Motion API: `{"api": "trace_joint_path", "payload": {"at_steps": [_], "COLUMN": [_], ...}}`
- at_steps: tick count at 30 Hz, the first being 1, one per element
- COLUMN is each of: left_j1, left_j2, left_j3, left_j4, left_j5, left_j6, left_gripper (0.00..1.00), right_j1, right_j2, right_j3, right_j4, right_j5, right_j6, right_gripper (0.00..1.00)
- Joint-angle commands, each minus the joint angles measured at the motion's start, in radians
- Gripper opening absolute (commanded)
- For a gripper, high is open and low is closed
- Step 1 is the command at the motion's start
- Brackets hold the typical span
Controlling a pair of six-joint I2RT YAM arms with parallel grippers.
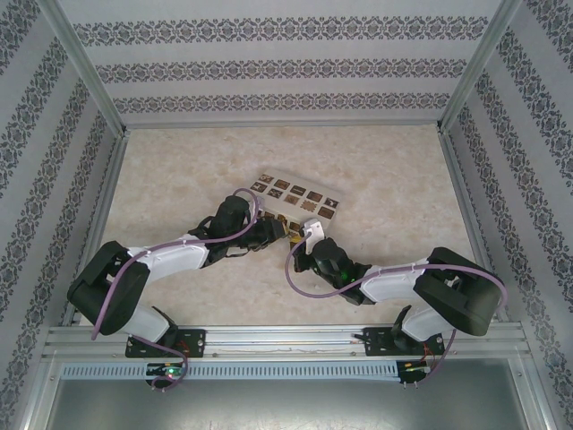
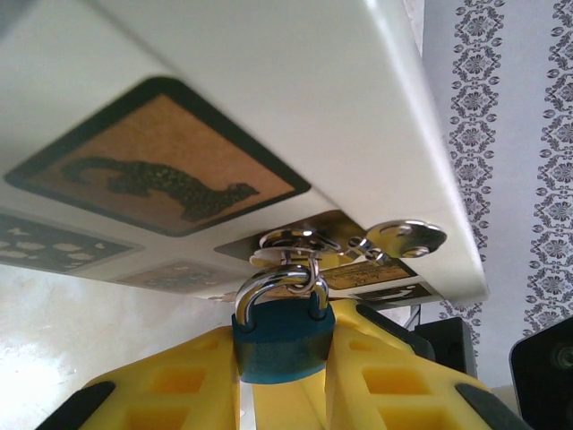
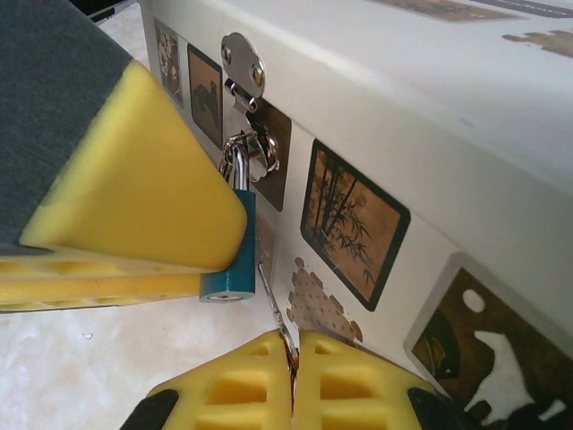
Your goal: Unlock the padlock with the key
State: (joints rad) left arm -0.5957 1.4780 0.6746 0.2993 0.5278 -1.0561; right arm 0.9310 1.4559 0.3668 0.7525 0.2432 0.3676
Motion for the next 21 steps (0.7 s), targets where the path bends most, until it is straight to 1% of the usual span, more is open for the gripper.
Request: {"api": "trace_joint_path", "payload": {"at_steps": [1,12,21], "left_j1": [-0.018,-0.019,-0.018], "left_j2": [0.008,0.036,0.053], "left_j3": [0.024,0.028,0.033], "left_j4": [0.076,0.122,0.129], "left_j5": [0.029,0.002,0.007], "left_j6": [-0.011,-0.019,-0.018], "left_gripper": [0.26,0.26,0.26], "right_j1": [-0.015,-0.014,-0.014], "right_j2": [-0.005,-0.094,-0.113], "right_j3": [0.001,-0.092,-0.069], "right_j4": [0.018,-0.061,-0.039], "right_j5": [0.002,-0.021,-0.105], "right_j6": [0.017,0.073,0.07], "right_gripper": [0.0,0.0,0.0]}}
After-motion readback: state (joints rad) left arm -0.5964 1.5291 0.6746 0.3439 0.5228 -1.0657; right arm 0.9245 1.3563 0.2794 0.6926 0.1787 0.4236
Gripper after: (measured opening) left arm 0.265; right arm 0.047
